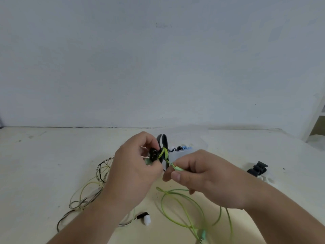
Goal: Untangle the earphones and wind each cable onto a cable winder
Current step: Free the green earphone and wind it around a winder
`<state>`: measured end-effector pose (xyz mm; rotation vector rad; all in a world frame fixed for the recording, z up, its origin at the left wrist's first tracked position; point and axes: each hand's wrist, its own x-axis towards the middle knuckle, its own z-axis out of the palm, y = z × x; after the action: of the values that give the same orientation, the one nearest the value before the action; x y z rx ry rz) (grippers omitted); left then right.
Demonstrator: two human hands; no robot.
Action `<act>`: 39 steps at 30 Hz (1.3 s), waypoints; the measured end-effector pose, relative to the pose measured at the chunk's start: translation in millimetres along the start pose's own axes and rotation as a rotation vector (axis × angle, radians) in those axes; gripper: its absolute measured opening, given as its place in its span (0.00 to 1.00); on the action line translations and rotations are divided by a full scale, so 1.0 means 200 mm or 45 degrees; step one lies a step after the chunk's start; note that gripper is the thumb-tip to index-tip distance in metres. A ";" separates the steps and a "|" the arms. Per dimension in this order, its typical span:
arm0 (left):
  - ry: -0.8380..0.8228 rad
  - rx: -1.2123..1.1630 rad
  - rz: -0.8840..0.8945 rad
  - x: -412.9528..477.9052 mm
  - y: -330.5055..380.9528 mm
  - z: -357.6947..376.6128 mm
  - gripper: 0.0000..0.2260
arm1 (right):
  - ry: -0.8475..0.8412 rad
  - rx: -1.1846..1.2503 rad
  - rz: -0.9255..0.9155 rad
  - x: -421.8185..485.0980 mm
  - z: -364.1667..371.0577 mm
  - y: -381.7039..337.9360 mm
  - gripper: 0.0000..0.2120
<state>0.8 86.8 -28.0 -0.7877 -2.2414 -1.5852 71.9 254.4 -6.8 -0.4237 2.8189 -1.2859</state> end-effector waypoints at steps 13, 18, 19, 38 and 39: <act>-0.210 0.308 0.239 -0.02 -0.02 0.01 0.17 | 0.552 -0.173 0.033 -0.03 -0.03 -0.02 0.04; -0.318 0.100 0.098 -0.02 -0.01 0.00 0.13 | 0.652 -0.014 0.004 -0.02 -0.06 0.00 0.07; -0.345 0.064 0.090 -0.02 0.00 0.00 0.12 | 0.649 0.003 -0.001 -0.02 -0.07 0.00 0.08; -0.202 -0.587 -0.141 -0.01 0.04 0.00 0.12 | 0.193 0.257 0.291 0.07 0.07 0.07 0.19; -0.166 -0.537 -0.147 0.00 0.03 0.01 0.13 | 0.152 0.275 0.287 0.06 0.07 0.07 0.18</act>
<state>4.9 89.1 -23.9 -0.9010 -2.0945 -2.1619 58.4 249.8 -25.4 -0.0230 2.6783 -1.5863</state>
